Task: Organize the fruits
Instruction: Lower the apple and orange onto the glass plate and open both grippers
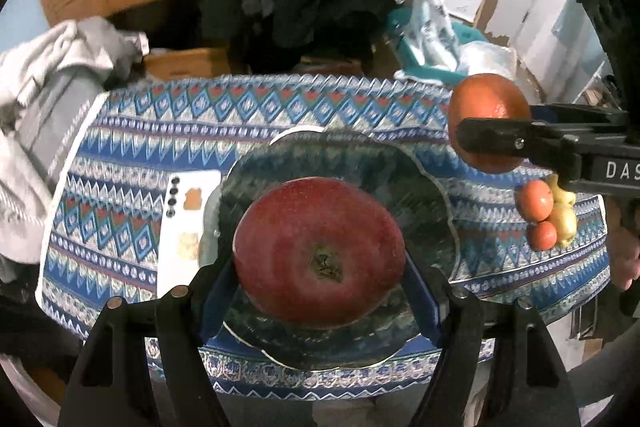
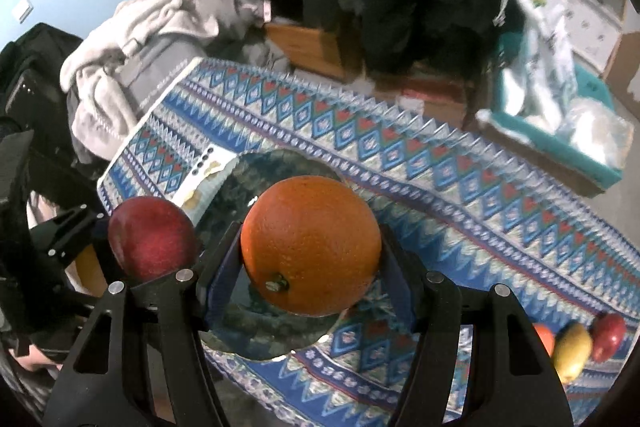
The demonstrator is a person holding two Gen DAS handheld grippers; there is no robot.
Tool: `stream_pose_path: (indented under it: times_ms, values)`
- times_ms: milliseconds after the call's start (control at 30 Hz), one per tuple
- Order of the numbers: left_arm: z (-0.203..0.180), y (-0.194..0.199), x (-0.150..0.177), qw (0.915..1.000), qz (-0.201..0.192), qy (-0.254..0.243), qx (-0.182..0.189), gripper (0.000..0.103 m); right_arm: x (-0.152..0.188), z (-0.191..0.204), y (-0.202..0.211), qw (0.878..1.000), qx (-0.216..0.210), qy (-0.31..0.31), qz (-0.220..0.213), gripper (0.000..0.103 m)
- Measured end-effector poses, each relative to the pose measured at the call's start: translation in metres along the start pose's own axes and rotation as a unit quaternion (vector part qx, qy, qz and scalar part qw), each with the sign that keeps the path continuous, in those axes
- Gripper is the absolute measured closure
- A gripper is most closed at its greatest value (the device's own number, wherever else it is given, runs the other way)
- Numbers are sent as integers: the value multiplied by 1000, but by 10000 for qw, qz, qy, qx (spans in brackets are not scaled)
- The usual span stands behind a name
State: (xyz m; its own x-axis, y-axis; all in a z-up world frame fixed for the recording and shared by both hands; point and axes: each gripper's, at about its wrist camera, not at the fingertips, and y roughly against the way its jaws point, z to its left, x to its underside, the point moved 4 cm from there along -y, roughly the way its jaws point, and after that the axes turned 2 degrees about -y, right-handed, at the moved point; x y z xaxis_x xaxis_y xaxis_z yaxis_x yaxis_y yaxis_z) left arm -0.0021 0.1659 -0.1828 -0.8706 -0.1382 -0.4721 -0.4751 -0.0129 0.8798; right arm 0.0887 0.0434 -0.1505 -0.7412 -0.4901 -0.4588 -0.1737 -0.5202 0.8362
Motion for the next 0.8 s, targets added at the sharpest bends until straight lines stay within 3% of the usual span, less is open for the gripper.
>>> stream_pose_path:
  times_ms: [433, 800]
  values:
    - [19, -49, 23, 9977, 645, 220, -63, 25, 30, 12, -63, 9971, -33, 47, 762, 38]
    - [15, -73, 43, 9935, 1100, 294, -61, 25, 52, 8, -89, 9933, 63, 75, 1149, 38]
